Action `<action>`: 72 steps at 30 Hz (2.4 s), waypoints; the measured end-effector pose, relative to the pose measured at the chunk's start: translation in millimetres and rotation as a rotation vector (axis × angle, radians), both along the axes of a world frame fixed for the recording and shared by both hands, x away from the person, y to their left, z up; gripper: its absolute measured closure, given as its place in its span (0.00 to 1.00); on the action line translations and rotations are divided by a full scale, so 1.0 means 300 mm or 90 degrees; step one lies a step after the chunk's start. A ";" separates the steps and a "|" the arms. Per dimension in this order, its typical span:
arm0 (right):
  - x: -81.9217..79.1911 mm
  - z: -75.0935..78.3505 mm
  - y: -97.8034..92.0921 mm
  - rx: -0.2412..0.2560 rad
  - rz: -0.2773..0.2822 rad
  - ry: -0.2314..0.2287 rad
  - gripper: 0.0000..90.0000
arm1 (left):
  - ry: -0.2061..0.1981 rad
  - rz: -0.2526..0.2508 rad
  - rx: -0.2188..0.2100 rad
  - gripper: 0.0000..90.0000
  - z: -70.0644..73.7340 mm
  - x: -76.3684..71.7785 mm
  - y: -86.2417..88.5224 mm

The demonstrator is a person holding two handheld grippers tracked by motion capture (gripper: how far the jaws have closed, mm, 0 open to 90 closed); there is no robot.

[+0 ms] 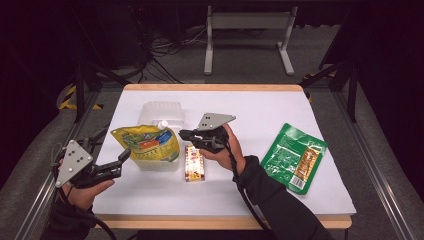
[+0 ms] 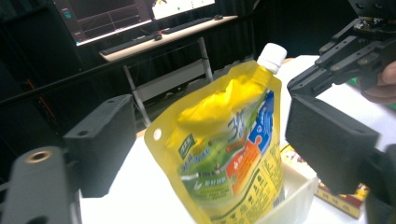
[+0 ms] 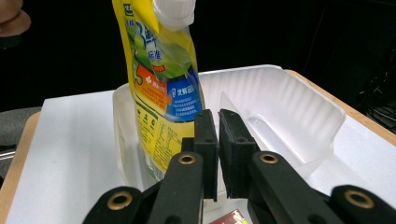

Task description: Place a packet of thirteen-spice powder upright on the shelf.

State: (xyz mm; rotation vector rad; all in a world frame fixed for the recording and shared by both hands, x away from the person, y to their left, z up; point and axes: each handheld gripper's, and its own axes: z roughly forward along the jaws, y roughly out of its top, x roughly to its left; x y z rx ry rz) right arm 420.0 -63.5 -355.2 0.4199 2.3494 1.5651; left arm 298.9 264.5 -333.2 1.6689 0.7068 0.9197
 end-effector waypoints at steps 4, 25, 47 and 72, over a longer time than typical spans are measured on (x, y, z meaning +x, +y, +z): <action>-0.008 -0.007 0.002 -0.008 0.000 -0.003 0.94 | 0.006 0.016 -0.015 0.12 -0.007 -0.016 0.028; -0.187 -0.161 -0.145 -0.088 -0.043 0.040 0.49 | 0.172 -0.009 0.053 0.09 -0.295 -0.019 -0.020; -0.156 -0.327 -0.081 -0.205 -0.123 0.116 0.17 | 0.219 -0.060 0.081 0.09 -0.360 0.008 -0.060; -0.100 -0.283 -0.228 -0.159 -0.162 0.140 0.39 | 0.229 -0.071 0.087 0.08 -0.366 0.009 -0.070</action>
